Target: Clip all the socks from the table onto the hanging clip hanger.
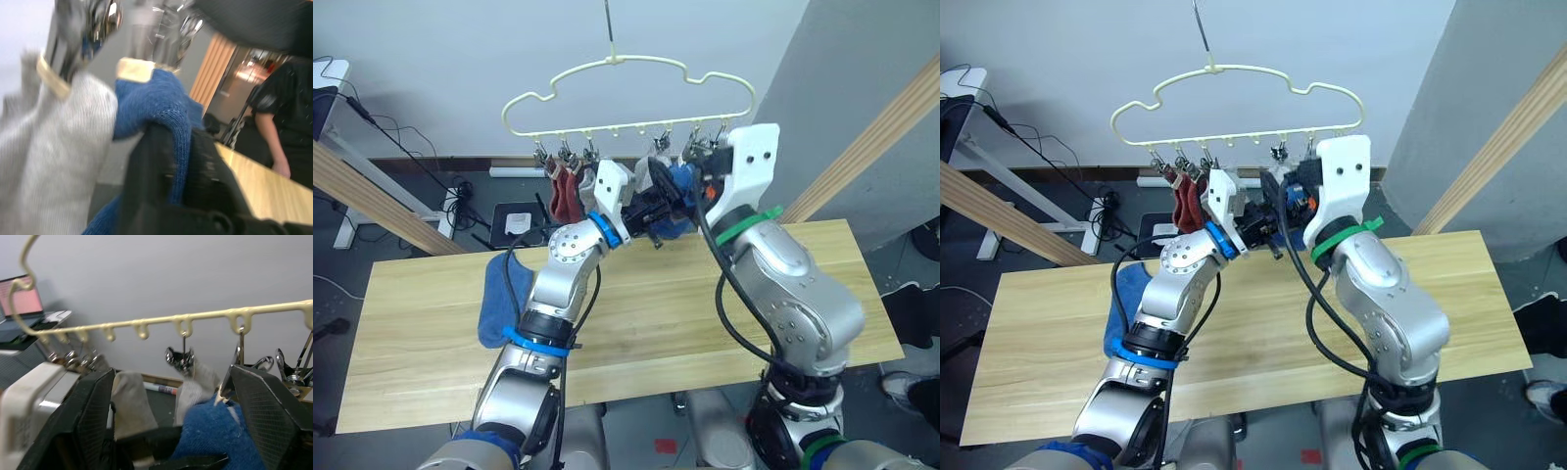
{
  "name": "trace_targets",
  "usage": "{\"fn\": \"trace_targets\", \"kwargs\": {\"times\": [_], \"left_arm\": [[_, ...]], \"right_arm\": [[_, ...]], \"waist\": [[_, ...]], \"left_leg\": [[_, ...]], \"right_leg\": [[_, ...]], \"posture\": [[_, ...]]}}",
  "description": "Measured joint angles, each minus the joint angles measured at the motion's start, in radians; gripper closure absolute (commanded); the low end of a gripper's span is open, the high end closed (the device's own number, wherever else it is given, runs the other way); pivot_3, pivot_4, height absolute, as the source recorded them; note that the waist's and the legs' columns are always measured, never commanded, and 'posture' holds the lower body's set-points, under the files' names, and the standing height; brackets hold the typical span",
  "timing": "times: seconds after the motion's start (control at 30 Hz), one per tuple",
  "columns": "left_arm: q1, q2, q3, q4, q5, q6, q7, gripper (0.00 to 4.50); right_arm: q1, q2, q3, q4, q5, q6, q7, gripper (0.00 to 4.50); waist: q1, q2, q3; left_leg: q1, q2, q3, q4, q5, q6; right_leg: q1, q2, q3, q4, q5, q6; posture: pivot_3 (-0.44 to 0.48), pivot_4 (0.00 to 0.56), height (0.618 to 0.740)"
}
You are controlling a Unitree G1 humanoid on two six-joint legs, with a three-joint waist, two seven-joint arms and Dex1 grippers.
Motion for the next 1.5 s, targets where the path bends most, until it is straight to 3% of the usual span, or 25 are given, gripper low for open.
{"fn": "trace_targets", "kwargs": {"times": [0.2,0.33,0.47,0.6,0.97,1.5], "left_arm": [[0.034,0.047,-0.014,-0.015,0.001,0.001,-0.063,0.96],[0.065,0.101,-0.006,-0.078,-0.062,0.019,-0.157,0.96],[0.100,0.218,0.022,-0.174,-0.130,0.065,-0.273,0.96],[0.100,0.252,0.026,-0.243,-0.166,0.128,-0.299,0.93],[0.059,0.321,0.043,-0.306,-0.269,0.288,-0.344,0.93],[-0.026,0.315,0.055,-0.294,-0.274,0.287,-0.347,0.93]], "right_arm": [[0.038,-0.096,0.020,-0.086,0.019,0.010,0.051,0.56],[0.097,-0.145,0.004,-0.134,0.013,0.004,0.048,0.56],[0.105,-0.173,-0.051,-0.115,-0.049,-0.033,0.005,0.56],[0.105,-0.145,-0.046,-0.063,-0.073,-0.055,-0.017,1.71],[0.065,-0.097,-0.037,0.058,-0.125,-0.093,-0.043,1.71],[-0.005,-0.071,-0.030,0.254,-0.190,-0.205,-0.052,1.71]], "waist": [[-0.004,0.000,0.000],[-0.005,0.000,0.000],[-0.008,0.000,0.000],[-0.009,0.000,0.000],[-0.006,0.000,0.000],[0.001,0.000,0.000]], "left_leg": [[0.000,0.000,0.000,0.000,0.000,0.000],[0.000,0.000,0.000,0.000,0.000,0.000],[0.001,0.000,0.000,0.000,0.000,0.000],[0.001,0.000,0.000,0.000,0.000,0.000],[0.001,0.000,0.000,0.000,0.000,0.000],[0.000,0.000,0.001,0.000,0.000,0.000]], "right_leg": [[0.000,0.000,0.000,0.000,0.000,0.000],[0.000,0.000,0.000,-0.001,0.000,0.000],[0.000,0.000,0.000,0.000,0.000,0.000],[0.000,0.000,0.000,0.000,0.000,0.000],[0.000,0.000,0.000,0.000,0.000,0.000],[0.000,0.000,0.000,-0.001,0.000,0.000]], "posture": [[-0.199,0.345,0.740],[-0.193,0.348,0.740],[-0.176,0.346,0.740],[-0.162,0.345,0.740],[-0.154,0.341,0.740],[-0.151,0.337,0.740]]}}
